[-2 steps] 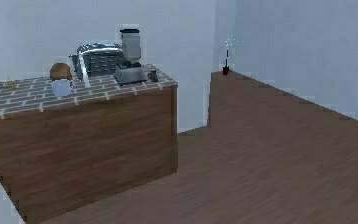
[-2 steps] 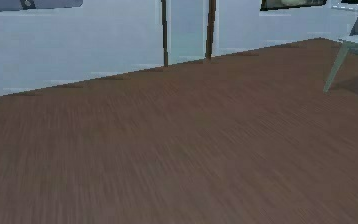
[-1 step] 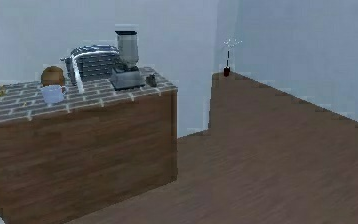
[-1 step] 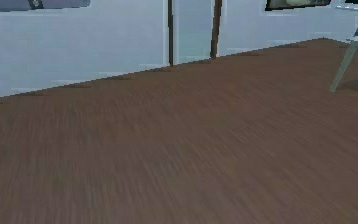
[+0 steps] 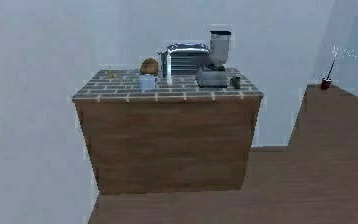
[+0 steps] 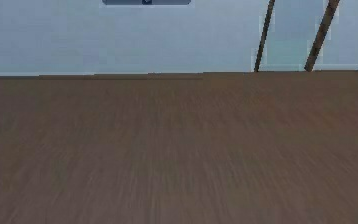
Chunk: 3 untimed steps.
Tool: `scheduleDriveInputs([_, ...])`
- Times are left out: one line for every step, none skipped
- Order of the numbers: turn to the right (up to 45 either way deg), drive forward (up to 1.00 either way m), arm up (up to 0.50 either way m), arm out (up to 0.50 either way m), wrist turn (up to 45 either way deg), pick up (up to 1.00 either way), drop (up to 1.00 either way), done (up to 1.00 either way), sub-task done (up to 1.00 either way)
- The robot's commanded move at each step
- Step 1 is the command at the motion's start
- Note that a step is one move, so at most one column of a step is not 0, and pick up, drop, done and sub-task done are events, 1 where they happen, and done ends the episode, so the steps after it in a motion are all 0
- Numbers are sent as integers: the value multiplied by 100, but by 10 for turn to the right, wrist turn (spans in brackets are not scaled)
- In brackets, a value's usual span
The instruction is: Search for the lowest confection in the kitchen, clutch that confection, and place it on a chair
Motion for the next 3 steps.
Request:
scheduleDriveInputs([0,65,0,0,0,0,0,0,0])
scheduleDriveInputs([450,0,0,0,0,0,0,0,0])
scheduleDriveInputs([450,0,0,0,0,0,0,0,0])
